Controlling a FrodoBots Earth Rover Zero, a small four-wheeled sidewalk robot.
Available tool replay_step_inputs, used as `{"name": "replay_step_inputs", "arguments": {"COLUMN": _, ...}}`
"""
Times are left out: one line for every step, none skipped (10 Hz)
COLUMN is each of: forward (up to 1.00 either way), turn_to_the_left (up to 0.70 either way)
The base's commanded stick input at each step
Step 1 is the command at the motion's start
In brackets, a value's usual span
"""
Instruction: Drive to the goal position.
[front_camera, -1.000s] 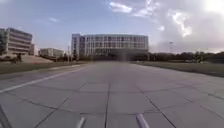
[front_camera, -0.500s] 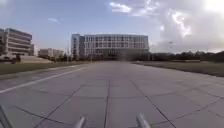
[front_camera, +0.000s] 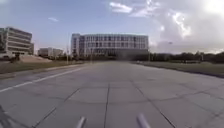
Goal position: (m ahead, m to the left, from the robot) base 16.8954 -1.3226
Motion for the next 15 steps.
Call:
{"name": "replay_step_inputs", "arguments": {"forward": 0.45, "turn_to_the_left": 0.0}}
{"name": "replay_step_inputs", "arguments": {"forward": 0.45, "turn_to_the_left": 0.0}}
{"name": "replay_step_inputs", "arguments": {"forward": 0.45, "turn_to_the_left": 0.0}}
{"name": "replay_step_inputs", "arguments": {"forward": 0.45, "turn_to_the_left": 0.0}}
{"name": "replay_step_inputs", "arguments": {"forward": 0.63, "turn_to_the_left": 0.0}}
{"name": "replay_step_inputs", "arguments": {"forward": 0.7, "turn_to_the_left": 0.0}}
{"name": "replay_step_inputs", "arguments": {"forward": 0.7, "turn_to_the_left": 0.0}}
{"name": "replay_step_inputs", "arguments": {"forward": 0.7, "turn_to_the_left": 0.0}}
{"name": "replay_step_inputs", "arguments": {"forward": 0.7, "turn_to_the_left": 0.0}}
{"name": "replay_step_inputs", "arguments": {"forward": 0.7, "turn_to_the_left": 0.0}}
{"name": "replay_step_inputs", "arguments": {"forward": 0.7, "turn_to_the_left": 0.0}}
{"name": "replay_step_inputs", "arguments": {"forward": 0.7, "turn_to_the_left": 0.0}}
{"name": "replay_step_inputs", "arguments": {"forward": 0.7, "turn_to_the_left": 0.0}}
{"name": "replay_step_inputs", "arguments": {"forward": 0.7, "turn_to_the_left": 0.0}}
{"name": "replay_step_inputs", "arguments": {"forward": 0.7, "turn_to_the_left": 0.0}}
